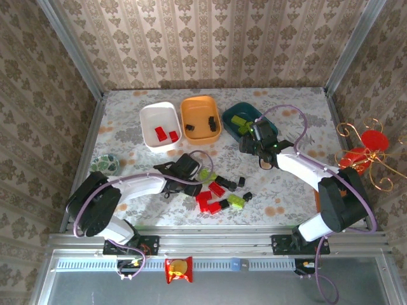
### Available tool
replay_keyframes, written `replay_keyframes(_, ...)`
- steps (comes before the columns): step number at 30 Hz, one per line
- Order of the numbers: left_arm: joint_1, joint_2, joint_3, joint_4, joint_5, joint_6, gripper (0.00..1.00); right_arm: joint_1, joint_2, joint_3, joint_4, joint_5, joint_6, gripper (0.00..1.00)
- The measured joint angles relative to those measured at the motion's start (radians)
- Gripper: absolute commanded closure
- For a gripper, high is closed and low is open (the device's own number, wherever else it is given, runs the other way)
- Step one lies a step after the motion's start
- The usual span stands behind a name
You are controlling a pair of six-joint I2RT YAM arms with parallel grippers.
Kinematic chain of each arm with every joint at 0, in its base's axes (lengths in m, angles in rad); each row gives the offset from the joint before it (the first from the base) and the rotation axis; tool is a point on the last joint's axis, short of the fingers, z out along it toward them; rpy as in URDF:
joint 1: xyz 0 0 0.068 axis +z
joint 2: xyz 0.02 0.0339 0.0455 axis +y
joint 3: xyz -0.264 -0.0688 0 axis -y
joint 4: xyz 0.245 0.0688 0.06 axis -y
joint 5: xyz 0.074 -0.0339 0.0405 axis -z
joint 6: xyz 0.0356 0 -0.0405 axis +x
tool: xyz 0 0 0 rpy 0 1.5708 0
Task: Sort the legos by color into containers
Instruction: Pick up the lego from the center of the table.
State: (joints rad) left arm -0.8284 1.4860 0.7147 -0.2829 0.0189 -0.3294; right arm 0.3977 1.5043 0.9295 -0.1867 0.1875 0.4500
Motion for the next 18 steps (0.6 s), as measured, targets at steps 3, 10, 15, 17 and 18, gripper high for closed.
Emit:
replay_keyframes(3,0.024,-0.026,-0.027,-0.013,0.0,-0.017,0.57,0.0,0.0,0.0,0.004,0.0,0.0,0.29)
replay_keyframes(10,0.044,-0.042,-0.041,-0.016,0.008,-0.04,0.67,0.0,0.0,0.0,0.004,0.0,0.003,0.29)
replay_keyframes(15,0.044,-0.039,-0.041,-0.001,0.027,-0.055,0.79,0.0,-0.004,-0.006,0.004,0.0,0.003,0.29)
replay_keyframes(17,0.044,-0.039,-0.04,0.004,0.037,-0.059,0.81,0.0,-0.016,-0.016,0.004,0.0,0.003,0.29)
replay_keyframes(18,0.044,-0.039,-0.04,0.005,0.039,-0.061,0.82,0.0,-0.022,-0.02,0.004,0.0,0.003,0.29)
